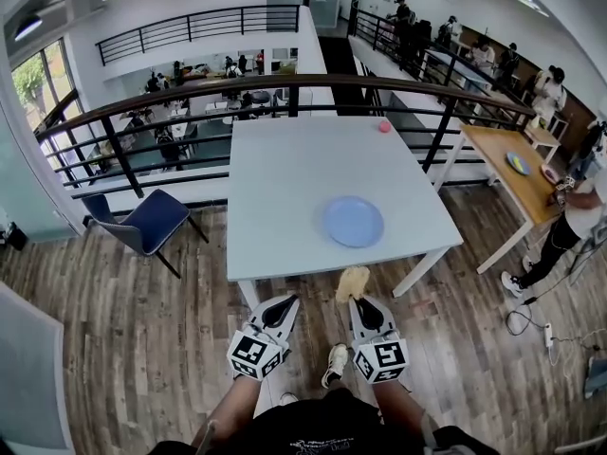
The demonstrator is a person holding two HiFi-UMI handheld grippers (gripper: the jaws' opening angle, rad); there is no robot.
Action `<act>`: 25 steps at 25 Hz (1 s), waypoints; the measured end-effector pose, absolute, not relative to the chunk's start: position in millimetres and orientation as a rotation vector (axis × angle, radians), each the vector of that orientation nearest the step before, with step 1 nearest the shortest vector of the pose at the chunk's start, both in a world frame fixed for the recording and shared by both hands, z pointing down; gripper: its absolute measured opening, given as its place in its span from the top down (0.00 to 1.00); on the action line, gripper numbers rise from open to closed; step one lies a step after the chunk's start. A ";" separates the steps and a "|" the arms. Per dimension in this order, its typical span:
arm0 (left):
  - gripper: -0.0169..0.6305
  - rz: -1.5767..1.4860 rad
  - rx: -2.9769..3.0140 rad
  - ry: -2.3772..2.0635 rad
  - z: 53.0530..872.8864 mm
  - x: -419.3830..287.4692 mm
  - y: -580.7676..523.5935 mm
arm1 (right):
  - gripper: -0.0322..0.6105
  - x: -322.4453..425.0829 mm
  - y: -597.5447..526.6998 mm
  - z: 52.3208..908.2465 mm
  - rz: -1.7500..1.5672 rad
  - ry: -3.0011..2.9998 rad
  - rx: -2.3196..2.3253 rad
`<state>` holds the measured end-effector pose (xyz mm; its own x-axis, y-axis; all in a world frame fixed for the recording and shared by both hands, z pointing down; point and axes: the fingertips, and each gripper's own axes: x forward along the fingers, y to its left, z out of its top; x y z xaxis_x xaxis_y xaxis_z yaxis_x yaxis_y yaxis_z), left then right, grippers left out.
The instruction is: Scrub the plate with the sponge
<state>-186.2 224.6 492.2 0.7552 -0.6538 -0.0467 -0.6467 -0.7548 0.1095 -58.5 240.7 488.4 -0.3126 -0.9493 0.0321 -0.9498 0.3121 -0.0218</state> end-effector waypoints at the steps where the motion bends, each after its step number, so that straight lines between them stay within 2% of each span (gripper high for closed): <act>1: 0.97 -0.122 2.863 -1.067 490.5 -183.9 218.3 | 0.88 -56.1 233.4 486.7 0.059 -2.539 1.832; 11: 0.97 -0.072 2.840 -1.106 493.0 -152.5 148.3 | 0.88 -19.1 151.9 482.2 0.067 -2.579 1.804; 25: 0.97 0.006 2.837 -1.103 492.8 -63.9 58.9 | 0.88 69.5 62.7 483.1 0.093 -2.591 1.778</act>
<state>-63.9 58.9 492.8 0.7382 -0.6734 0.0392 -0.6738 -0.7335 0.0893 69.5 62.7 483.1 -0.3606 -0.9322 0.0317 -0.9320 0.3589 -0.0501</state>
